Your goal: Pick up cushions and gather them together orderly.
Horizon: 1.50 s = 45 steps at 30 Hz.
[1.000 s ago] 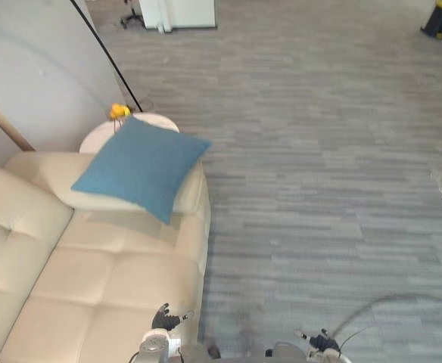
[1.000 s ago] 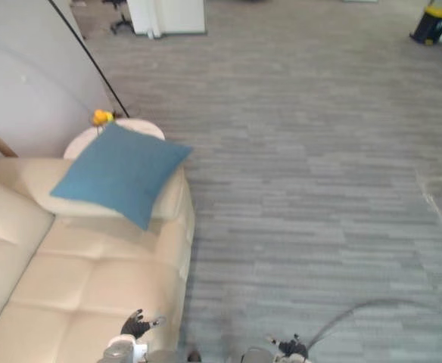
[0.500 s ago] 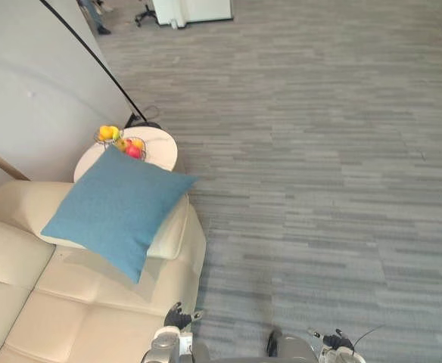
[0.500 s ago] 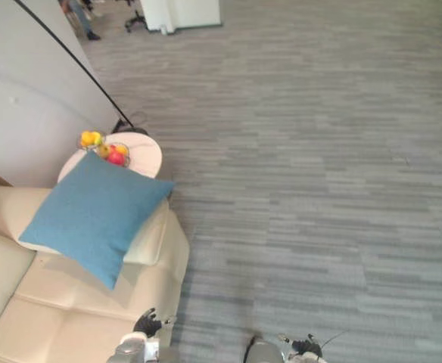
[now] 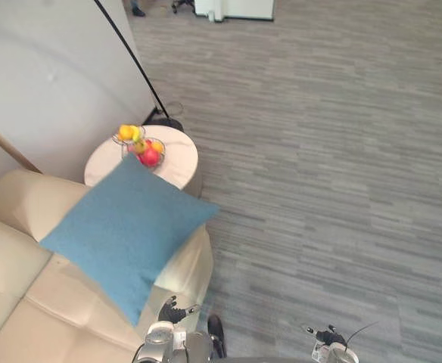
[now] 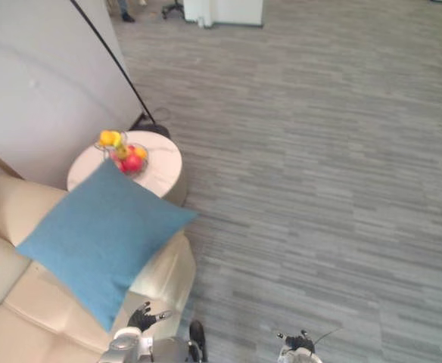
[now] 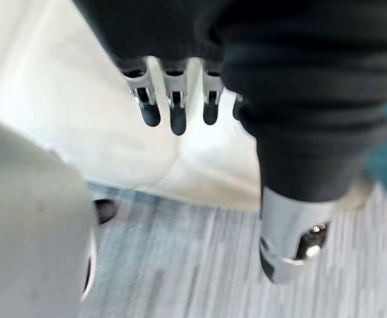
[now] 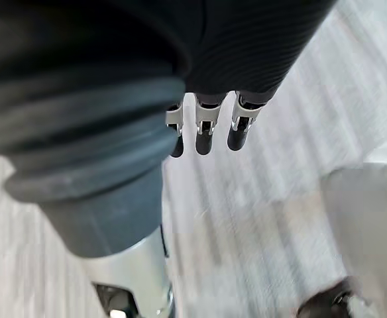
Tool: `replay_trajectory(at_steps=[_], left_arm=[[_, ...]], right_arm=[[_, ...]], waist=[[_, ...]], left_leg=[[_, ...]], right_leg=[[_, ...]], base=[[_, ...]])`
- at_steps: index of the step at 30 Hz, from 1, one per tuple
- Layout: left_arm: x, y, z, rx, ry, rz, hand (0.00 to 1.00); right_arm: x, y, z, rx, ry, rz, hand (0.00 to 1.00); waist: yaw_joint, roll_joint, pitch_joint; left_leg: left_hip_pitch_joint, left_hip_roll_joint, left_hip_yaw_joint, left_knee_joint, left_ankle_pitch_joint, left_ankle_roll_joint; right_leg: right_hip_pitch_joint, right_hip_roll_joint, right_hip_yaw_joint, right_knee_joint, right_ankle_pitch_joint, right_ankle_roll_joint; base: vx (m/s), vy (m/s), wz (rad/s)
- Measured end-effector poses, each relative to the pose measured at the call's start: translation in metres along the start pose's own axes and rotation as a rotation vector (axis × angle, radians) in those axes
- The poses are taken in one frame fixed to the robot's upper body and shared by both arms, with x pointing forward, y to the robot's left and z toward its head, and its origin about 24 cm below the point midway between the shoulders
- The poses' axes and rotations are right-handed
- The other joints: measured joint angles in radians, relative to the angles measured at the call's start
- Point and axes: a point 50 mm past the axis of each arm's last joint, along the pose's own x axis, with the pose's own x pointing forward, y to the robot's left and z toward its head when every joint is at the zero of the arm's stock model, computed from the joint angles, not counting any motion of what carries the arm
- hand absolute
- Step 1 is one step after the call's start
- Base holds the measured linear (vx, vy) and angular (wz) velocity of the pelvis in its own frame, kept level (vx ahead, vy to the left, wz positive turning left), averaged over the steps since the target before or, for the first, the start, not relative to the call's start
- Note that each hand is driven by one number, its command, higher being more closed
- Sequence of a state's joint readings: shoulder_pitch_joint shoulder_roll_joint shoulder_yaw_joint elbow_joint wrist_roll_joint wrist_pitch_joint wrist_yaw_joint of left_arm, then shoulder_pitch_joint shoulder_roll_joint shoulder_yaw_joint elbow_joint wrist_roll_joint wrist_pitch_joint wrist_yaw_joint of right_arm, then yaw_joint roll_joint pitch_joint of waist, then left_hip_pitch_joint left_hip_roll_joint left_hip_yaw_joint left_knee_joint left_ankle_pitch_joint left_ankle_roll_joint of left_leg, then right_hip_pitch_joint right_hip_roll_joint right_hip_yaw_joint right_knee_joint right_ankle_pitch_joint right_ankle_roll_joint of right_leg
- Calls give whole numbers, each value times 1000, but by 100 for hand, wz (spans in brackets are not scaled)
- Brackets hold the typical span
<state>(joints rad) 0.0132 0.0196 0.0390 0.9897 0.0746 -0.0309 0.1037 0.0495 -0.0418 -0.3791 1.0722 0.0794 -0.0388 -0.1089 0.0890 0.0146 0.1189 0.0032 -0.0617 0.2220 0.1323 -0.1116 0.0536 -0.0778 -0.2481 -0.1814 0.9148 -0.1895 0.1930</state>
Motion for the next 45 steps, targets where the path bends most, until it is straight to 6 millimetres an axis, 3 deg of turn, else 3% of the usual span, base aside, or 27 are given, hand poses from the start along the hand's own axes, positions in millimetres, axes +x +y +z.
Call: replay_trajectory(at_steps=[3, 6, 8, 9, 10, 12, 13, 14, 16, 18, 19, 20, 21, 23, 27, 32, 36, 38, 40, 43, 45], left_arm=[[0, 0, 0, -3, -1, 3, 0], [0, -4, 0, -22, -1, -3, 0], [0, -6, 2, -31, -3, -6, 0], [-1, -6, 1, -32, -3, -6, 0], [0, -2, 2, -37, -7, 5, 0], [-2, -12, -4, -70, 16, -12, 0], [-4, -22, -5, -68, 22, -41, 0], [-4, -22, -5, -67, 21, -47, 0], [-4, -22, -4, -71, 19, -43, 0], [-4, -26, -3, -38, 11, -66, 0], [-4, -28, -2, -27, 8, -75, 0], [-4, -29, -2, -20, 7, -80, 0], [-4, -27, -3, -14, 10, -79, 0], [-2, -21, 0, 17, -4, -70, 0], [-2, -8, -12, 72, 41, -54, 0], [-2, 12, -22, 87, 82, -6, 0], [-2, 40, -23, 53, 92, 81, 0], [-2, 75, -14, 15, 57, 189, 0], [-4, 100, 4, -25, -18, 266, 0], [-9, 123, 35, -74, -157, 345, 0], [-11, 125, 52, -92, -235, 361, 0]], right_arm=[[-1, -2, 2, 4, -21, 1, 0], [-1, 1, 2, 0, -23, 15, 0], [-1, 4, 2, -12, -26, 26, 0], [-2, 5, 1, -18, -24, 32, 0], [-4, 12, -7, -14, -5, 47, 0], [-4, 5, -6, 15, -8, 26, 0], [-2, 1, -2, 10, -17, 17, 0], [-2, 1, 1, 6, -24, 16, 0], [-1, 0, 1, 16, -25, 14, 0], [-2, -4, 0, 29, -20, 2, 0], [-2, -6, 0, 33, -20, -4, 0], [-1, -9, 0, 44, -18, -11, 0], [-1, -10, 0, 53, -16, -17, 0], [-2, -6, -5, 65, 2, -8, 0], [-2, -10, -10, 80, 23, -24, 0], [-1, -24, -8, 122, 23, -69, 0], [5, -56, 24, 179, -60, -151, 0], [5, -86, 59, 185, -157, -220, 0], [2, -104, 86, 165, -247, -254, 0], [-4, -108, 122, 139, -389, -249, 0], [-7, -99, 138, 109, -452, -214, 0]], waist=[[-1, 5, -1], [-8, 7, -4], [-14, 9, -3], [-16, 7, -6], [-18, -41, -18], [-21, -3, -38], [-27, 28, -47], [-28, 39, -41], [-32, 41, -39], [-38, 32, -35], [-40, 33, -36], [-41, 38, -36], [-41, 34, -33], [-37, 22, -30], [-50, 14, -44], [-56, 14, -45], [-56, 17, -45], [-56, 16, -46], [-56, 15, -44], [-56, 6, -38], [-56, 0, -35]], left_leg=[[62, -2, -86, -14, -8, -7], [69, 12, -202, -12, -24, -19], [64, 37, -315, 37, -67, -47], [44, 39, -348, 72, -90, -61], [17, 15, -389, 141, -135, -86], [-14, 60, -394, 209, -147, -106], [-40, 99, -341, 227, -141, -117], [-45, 121, -288, 229, -131, -131], [-62, 169, -146, 236, -114, -128], [-40, 213, 51, 202, -95, -103], [-24, 220, 100, 175, -84, -92], [3, 225, 145, 121, -61, -107], [8, 211, 147, 82, -48, -136], [12, 180, 125, 37, -29, -122], [55, 127, 93, -68, 25, -110], [76, 108, 60, -134, 65, -108], [106, 109, 59, -167, 73, -112], [121, 112, 63, -192, 83, -116], [121, 111, 63, -221, 97, -116], [118, 111, 65, -234, 103, -116], [111, 111, 64, -234, 103, -116]], right_leg=[[-71, 23, 17, -94, -80, -48], [-113, 112, 189, -304, -93, -68], [-115, 208, 402, -448, -64, -80], [-103, 220, 451, -498, -33, -80], [-93, 189, 471, -575, 49, -81], [-79, 199, 356, -544, 17, -116], [-56, 200, 281, -558, 12, -128], [-42, 197, 240, -558, 9, -132], [-15, 180, 151, -576, 7, -143], [18, 141, 51, -598, 2, -153], [25, 128, 22, -607, 0, -155], [27, 118, -6, -609, -4, -149], [27, 109, -22, -606, -8, -143], [50, 90, -39, -634, 1, -127], [81, 73, -52, -699, 29, -103], [111, 78, -86, -738, 46, -105], [136, 89, -83, -759, 50, -109], [147, 97, -83, -779, 55, -112], [140, 101, -84, -783, 58, -115], [129, 106, -81, -791, 63, -117], [130, 108, -82, -809, 70, -117]], base=[[352, -41, 92], [273, -169, 123], [262, -320, 142], [225, -386, 154], [213, -421, 154], [252, -438, 149], [203, -339, 136], [131, -262, 144], [51, -232, 127], [-12, -156, 145], [-61, -22, 124], [-73, 55, 99], [-74, 82, 84], [-65, 107, 45], [-1, 89, 18], [85, 20, 20], [42, -4, 0], [2, -4, -2], [0, 0, 0], [4, 0, -1], [0, 0, 0]])
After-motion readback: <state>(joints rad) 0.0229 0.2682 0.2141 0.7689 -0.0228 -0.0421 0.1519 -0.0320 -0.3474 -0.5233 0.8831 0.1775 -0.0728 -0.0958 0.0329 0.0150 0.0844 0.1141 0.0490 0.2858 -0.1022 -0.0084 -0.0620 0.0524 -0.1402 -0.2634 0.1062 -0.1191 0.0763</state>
